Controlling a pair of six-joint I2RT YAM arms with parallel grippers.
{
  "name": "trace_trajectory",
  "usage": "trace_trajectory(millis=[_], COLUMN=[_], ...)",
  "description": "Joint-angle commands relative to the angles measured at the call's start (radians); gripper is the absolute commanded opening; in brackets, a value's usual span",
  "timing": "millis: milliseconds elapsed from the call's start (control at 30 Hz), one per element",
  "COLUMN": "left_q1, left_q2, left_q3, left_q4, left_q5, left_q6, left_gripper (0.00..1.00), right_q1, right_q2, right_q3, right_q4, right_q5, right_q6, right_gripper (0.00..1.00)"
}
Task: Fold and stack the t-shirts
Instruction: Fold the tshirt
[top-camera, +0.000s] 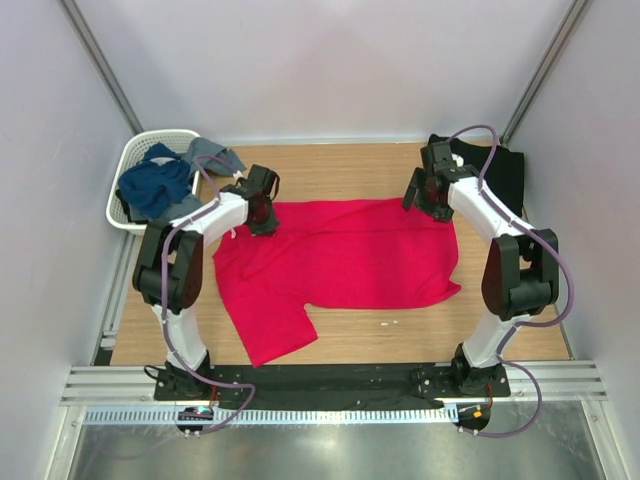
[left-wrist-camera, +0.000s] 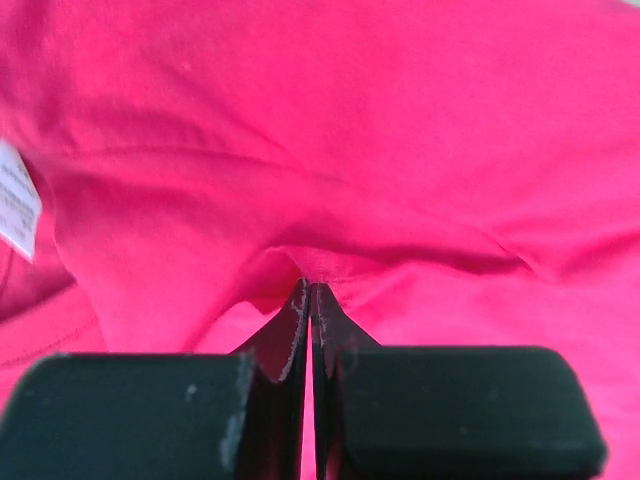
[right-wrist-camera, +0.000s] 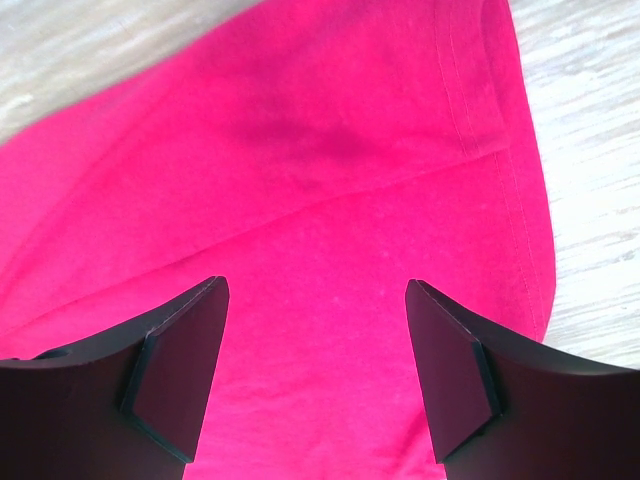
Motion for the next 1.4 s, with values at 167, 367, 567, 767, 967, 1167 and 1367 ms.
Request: trace_trajectory(millis=[167,367,567,767,967,1167,1367], left_q1=[-0.068,-0.134,-0.217,-0.271,-0.308,-0.346,-0.293], left_q2=[-0.126,-0.148,-0.185,-0.168,-0.165,-0.256,-0.303], left_q3=[-0.044,-0.084,-0.110,-0.092,-0.046,-0.023,-0.046], left_q4=[0.012,0.011,0.001,-0.043,-0.112,-0.166,-0.233], left_q5=[0.017,-0.003,-0.049,-0.073,-0.095,-0.098,-0.231], left_q6=[-0.064,-0.122,-0.188,-0.199,-0.169,-0.129,-0.135], left_gripper=[0.01,0.01,0.01,0.02,0.34,0.59,0.63], right_q1=[0.003,0.003,0.001,0.000,-0.005,-0.011,-0.029], right_q2=[-0.033,-0.047,-0.073,-0.082,-0.103,-0.137,-0.183], right_q3=[-0.052,-0.089,-0.130,-0.170,-0.201,-0.221,-0.271], right_q4=[-0.001,-0.001,-0.001,-0.001,0.000,-0.001,-0.013], right_q5=[0.015,0.044,0.067,0.081,0.090,0.087,0.066], right_q6=[0.019,0.020,0.009,-0.001,-0.006,-0.006,0.017], right_gripper=[0.78,0.78,0.78,0.78,0.78,0.78,0.79])
